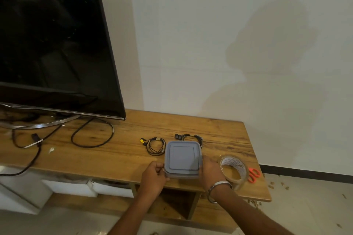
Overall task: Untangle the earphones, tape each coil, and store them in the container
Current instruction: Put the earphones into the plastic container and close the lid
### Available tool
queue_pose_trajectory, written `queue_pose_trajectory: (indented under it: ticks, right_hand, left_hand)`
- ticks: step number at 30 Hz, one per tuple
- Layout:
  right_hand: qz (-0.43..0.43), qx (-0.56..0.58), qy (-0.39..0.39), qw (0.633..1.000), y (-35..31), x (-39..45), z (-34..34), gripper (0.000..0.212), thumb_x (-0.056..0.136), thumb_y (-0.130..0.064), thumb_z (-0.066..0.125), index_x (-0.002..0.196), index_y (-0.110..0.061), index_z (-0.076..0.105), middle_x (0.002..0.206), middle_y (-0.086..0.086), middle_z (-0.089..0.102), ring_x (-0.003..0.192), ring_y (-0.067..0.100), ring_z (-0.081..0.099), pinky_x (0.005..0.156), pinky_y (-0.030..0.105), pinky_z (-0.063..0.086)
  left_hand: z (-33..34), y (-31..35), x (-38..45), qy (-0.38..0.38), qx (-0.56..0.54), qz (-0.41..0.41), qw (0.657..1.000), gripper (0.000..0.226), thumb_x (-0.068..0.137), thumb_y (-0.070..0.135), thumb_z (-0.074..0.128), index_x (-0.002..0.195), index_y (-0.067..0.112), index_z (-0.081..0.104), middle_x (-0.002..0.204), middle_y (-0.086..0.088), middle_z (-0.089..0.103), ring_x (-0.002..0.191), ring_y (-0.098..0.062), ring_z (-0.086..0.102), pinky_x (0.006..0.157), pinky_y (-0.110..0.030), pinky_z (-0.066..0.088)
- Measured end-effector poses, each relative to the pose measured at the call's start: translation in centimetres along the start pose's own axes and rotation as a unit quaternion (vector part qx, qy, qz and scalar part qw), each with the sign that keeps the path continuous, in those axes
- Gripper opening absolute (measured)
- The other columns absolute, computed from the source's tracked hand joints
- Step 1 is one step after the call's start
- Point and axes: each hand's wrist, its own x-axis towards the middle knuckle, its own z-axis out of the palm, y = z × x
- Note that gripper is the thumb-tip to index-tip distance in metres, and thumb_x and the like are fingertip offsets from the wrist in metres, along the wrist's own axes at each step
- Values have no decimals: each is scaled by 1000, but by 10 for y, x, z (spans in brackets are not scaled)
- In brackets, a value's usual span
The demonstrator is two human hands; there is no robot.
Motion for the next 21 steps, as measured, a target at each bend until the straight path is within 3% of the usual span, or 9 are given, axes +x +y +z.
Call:
queue_pose_trajectory:
  ticks: [3, 7, 12, 16, 21]
  right_hand:
    - [-7, -21, 16, 1000, -3, 3, 1, 41, 93, -14, 47, 132, -7, 37, 133, 14, 42, 121, 28, 44, 100, 33, 40]
    - [-82, -92, 84, 989, -11, -3, 9, 49, 92, -22, 50, 138, -15, 34, 145, 9, 27, 134, 28, 27, 111, 41, 30]
    - [-203, -104, 77, 971, -33, -11, 26, 34, 89, -23, 51, 123, -18, 50, 128, 3, 43, 119, 25, 42, 101, 37, 35]
    - [-203, -114, 97, 968, -38, -4, 30, 28, 86, -18, 56, 114, -17, 54, 116, 6, 51, 106, 27, 50, 90, 39, 41]
    - [-223, -145, 65, 962, -41, -1, 23, 25, 93, -21, 47, 118, -20, 47, 122, 3, 45, 111, 25, 43, 94, 38, 37]
  left_hand:
    - [2, 1, 1, 11, 0, -9, 1000, 15, 94, 8, 56, 89, 22, 54, 96, 2, 64, 80, -14, 71, 68, -24, 55]
    - [6, 3, 2, 13, -3, -24, 1000, 14, 93, 8, 58, 89, 21, 53, 95, 2, 63, 82, -12, 69, 59, -17, 48]
    - [11, 6, 4, 36, 45, -1, 998, 8, 93, 10, 56, 95, 17, 55, 90, 3, 61, 77, -5, 56, 55, -16, 40]
    - [15, 6, 3, 37, 49, 4, 998, 9, 95, 9, 53, 98, 16, 56, 89, 5, 59, 76, -3, 55, 55, -14, 37]
    - [12, 4, 6, 34, 49, 3, 998, 9, 94, 9, 54, 97, 17, 56, 90, 5, 59, 78, -6, 55, 56, -14, 38]
